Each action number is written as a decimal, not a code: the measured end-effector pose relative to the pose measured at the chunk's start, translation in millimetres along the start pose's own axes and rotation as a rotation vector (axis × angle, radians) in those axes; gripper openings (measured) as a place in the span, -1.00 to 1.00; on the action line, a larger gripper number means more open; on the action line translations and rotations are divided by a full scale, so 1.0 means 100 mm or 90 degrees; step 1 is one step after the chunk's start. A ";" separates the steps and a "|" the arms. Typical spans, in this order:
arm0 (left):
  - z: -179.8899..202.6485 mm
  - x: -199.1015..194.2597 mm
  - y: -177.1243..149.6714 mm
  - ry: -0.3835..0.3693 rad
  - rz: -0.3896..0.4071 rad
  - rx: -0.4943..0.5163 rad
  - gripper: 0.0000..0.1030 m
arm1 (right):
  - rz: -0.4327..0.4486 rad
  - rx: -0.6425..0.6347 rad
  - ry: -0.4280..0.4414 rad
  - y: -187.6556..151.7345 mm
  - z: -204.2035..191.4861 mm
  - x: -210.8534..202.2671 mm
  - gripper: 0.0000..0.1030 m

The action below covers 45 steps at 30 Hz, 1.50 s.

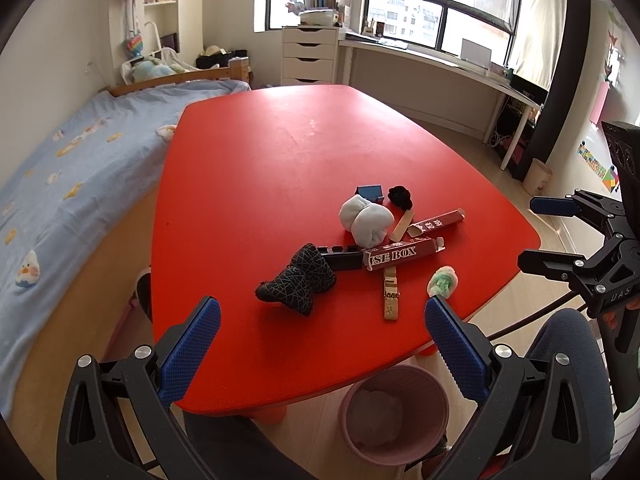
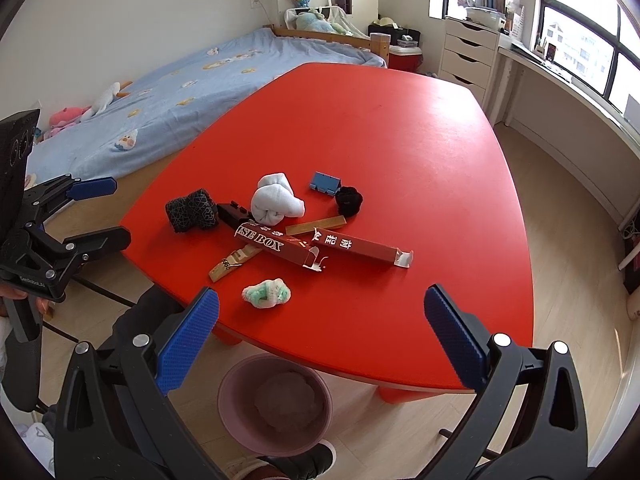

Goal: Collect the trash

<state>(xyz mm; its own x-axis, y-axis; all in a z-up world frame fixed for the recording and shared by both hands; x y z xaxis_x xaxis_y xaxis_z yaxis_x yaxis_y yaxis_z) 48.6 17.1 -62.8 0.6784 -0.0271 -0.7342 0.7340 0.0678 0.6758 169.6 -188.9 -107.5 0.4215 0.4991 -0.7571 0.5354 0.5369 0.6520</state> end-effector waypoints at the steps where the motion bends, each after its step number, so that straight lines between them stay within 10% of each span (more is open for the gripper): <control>1: -0.02 0.02 0.01 0.002 -0.003 0.000 0.90 | -0.005 -0.004 0.005 0.00 -0.01 0.02 0.95; 30: -0.23 0.79 0.00 -0.017 -0.146 0.041 0.87 | -0.139 -0.114 0.046 -0.11 -0.41 0.75 0.76; 41: -0.15 0.84 0.00 -0.016 -0.151 0.058 -0.21 | -0.150 -0.120 0.046 -0.17 -0.42 0.81 -0.27; 45: -0.18 0.84 0.01 -0.011 -0.146 0.054 -0.35 | -0.142 -0.114 0.049 -0.16 -0.41 0.79 -0.31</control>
<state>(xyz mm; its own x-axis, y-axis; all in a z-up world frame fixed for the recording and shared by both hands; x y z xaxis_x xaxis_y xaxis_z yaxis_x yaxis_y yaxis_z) 105.5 32.8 -124.7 0.4934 -0.0491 -0.8684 0.8686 -0.0260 0.4949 164.0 -130.4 -176.3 0.2477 0.4013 -0.8818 0.4683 0.7472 0.4716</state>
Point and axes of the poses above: each gripper's, at about its wrist camera, not at the fingertips, and x roughly the way its jaws point, z to its right, y to its top, the point moved 7 cm from there along x, roughly the way its jaws point
